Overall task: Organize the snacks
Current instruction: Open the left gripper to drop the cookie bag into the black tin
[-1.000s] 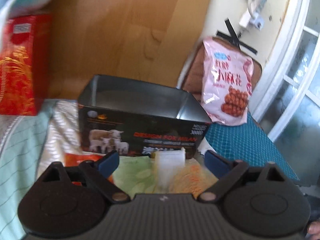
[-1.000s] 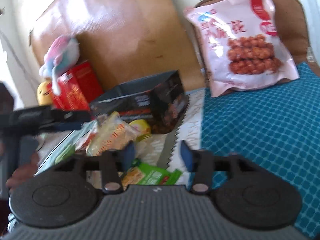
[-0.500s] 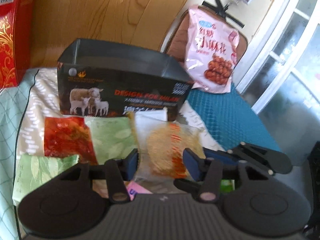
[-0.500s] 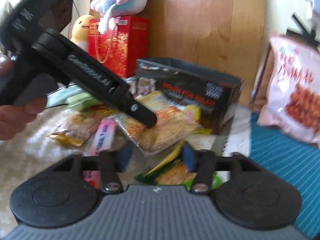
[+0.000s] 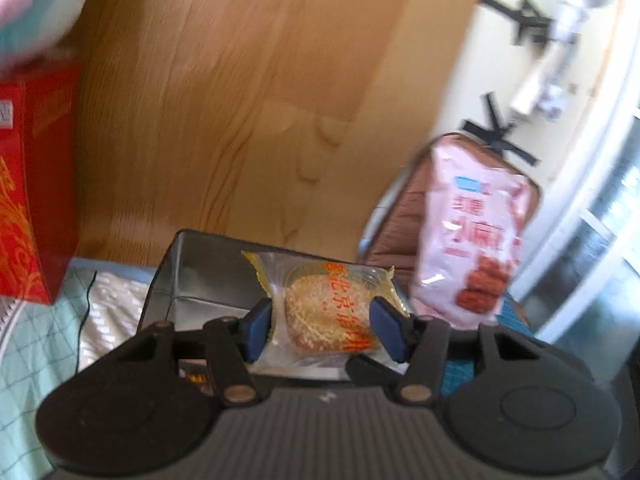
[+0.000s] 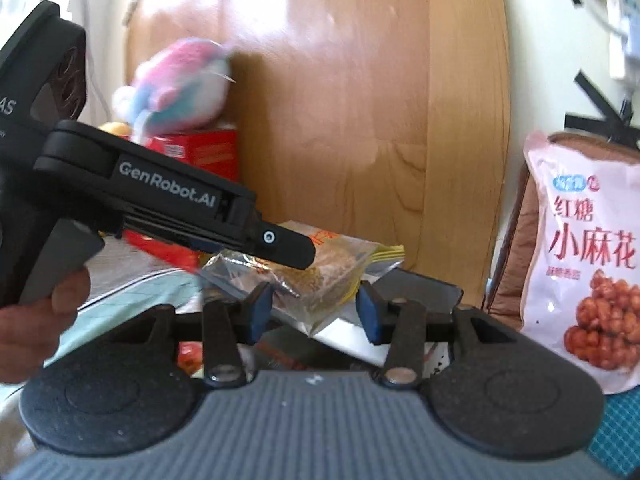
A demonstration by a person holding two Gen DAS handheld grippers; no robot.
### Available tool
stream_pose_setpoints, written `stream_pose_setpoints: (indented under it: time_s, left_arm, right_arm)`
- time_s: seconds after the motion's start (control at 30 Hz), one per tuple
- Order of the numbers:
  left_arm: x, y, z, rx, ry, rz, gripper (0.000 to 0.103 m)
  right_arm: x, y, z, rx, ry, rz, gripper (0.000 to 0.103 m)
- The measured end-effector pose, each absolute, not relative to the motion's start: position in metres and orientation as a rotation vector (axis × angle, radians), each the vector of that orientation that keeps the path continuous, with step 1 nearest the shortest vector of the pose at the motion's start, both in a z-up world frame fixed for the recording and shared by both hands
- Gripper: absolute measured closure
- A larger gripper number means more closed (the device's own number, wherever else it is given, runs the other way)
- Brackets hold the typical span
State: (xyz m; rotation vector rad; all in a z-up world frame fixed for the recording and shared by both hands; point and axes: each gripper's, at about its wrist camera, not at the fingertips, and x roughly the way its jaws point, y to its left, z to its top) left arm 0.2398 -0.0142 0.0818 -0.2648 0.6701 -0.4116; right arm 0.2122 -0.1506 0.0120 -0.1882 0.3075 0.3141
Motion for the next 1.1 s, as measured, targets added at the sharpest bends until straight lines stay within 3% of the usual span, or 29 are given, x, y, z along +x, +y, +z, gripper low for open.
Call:
stream_pose_setpoints:
  time_s: [0.13,0.47,0.73,1.1]
  left_arm:
    - [0.238,-0.013,0.067,-0.283,0.692,-0.403,0.050]
    - [0.137,0.031,0.069,-0.305,0.628,-0.448,0.048]
    - [0.126,0.056,0.051,-0.411,0.757,-0.404,0.048]
    - [0.111,0.094,0.059,-0.399,0.706,-0.284,0.044]
  right_arm:
    - [0.212,-0.164,0.012,-0.158,0.310,0.270,0.052]
    - [0.129,-0.207,-0.013,0.012,0.366,0.261,0.050]
    - [0.130,-0.149,-0.031,-0.042,0.472,0.427,0.051]
    - [0.135,-0.106,-0.034,-0.062,0.501,0.511,0.051]
